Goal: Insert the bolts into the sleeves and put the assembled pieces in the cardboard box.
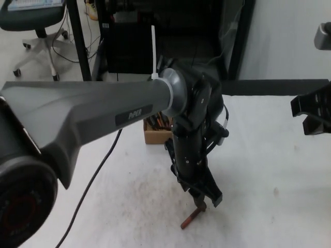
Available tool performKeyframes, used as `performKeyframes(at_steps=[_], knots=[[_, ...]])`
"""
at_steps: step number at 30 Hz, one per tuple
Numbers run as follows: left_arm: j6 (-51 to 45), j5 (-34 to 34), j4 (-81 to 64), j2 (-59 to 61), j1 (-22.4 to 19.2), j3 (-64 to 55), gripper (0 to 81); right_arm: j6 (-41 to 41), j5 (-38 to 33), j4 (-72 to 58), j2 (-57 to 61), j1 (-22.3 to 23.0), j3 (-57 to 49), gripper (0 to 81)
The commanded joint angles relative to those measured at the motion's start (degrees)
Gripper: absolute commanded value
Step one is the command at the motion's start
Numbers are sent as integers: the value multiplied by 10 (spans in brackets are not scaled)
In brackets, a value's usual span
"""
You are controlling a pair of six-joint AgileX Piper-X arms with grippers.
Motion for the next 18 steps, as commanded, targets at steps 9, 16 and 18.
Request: performKeyframes(at_steps=[9,16,18], knots=[[9,4,19,0,-17,-2,439,-5,-21,-22,-7,-3,-1,5],[7,-9,7,0,-38,-2,439,-5,-21,-30,-7,-3,-1,5],[5,-12,2,0,-38,-2,439,-5,-21,-30,-7,-3,-1,5]])
